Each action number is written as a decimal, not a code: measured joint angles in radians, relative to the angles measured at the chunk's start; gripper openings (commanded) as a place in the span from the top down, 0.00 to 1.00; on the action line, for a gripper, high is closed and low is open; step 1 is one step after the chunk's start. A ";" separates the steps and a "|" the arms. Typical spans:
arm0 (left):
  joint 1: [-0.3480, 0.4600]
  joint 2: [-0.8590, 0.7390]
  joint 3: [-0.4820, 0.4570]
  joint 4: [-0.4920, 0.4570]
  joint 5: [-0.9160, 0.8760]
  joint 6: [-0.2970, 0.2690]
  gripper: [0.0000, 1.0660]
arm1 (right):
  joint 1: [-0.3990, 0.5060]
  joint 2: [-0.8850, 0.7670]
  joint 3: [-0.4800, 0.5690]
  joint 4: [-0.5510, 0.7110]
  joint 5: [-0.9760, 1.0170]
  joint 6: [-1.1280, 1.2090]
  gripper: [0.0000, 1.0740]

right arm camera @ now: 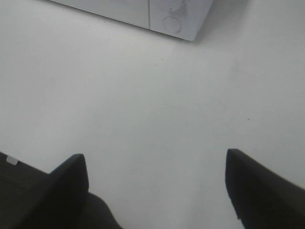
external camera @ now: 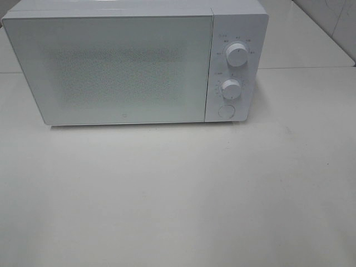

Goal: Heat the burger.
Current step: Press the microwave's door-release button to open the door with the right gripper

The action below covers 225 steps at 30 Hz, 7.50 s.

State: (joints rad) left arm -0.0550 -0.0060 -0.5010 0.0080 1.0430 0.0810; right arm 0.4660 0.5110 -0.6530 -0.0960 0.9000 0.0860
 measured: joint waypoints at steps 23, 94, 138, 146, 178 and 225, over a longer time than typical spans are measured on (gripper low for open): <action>0.000 0.000 0.000 0.000 0.000 0.000 0.08 | -0.336 -0.426 0.135 -0.029 0.084 0.000 0.29; 0.000 0.000 0.000 0.004 0.000 0.000 0.08 | -0.393 0.138 0.130 -0.038 -0.614 -0.002 0.30; 0.000 0.000 0.000 0.005 0.000 0.000 0.08 | -0.140 0.883 0.185 0.015 -1.440 0.784 1.00; 0.000 0.000 0.000 0.005 0.000 0.000 0.08 | -0.084 0.998 0.187 0.021 -1.559 1.096 1.00; 0.000 0.000 0.000 0.005 0.000 0.000 0.08 | 0.186 1.322 0.125 0.740 -1.759 1.220 1.00; 0.000 0.000 0.000 0.006 0.000 0.000 0.08 | 0.130 1.583 -0.181 0.804 -1.738 1.227 0.99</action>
State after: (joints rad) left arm -0.0550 -0.0060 -0.5010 0.0140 1.0430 0.0810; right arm 0.5960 2.0940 -0.8340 0.7080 -0.8380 1.3130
